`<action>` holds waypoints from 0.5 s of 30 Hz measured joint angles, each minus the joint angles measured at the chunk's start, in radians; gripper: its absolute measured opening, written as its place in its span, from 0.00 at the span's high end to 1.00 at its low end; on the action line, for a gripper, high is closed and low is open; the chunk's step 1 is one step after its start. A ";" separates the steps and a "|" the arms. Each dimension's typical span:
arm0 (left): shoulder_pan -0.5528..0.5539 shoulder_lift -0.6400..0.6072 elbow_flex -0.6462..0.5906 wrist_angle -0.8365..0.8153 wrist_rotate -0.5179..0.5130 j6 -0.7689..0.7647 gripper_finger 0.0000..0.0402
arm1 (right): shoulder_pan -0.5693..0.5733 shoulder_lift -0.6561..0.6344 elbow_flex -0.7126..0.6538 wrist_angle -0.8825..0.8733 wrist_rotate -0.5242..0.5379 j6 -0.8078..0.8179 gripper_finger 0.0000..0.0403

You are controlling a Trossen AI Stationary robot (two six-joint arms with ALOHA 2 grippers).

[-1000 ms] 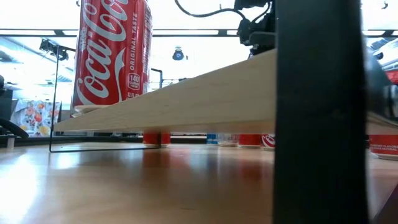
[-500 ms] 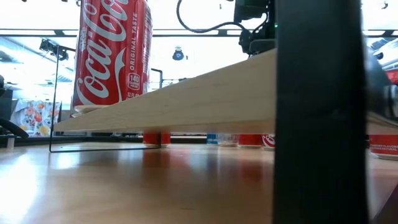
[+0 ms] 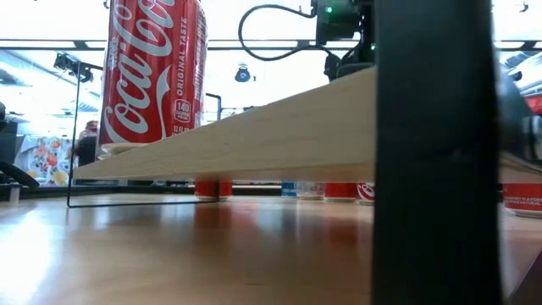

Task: Place canned beverage on shelf
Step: Put the red soda can on the shelf aligned with the other red soda can

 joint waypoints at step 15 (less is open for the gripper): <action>-0.103 -0.001 0.000 0.012 0.076 0.149 0.48 | -0.011 0.094 -0.141 0.176 -0.095 0.027 0.12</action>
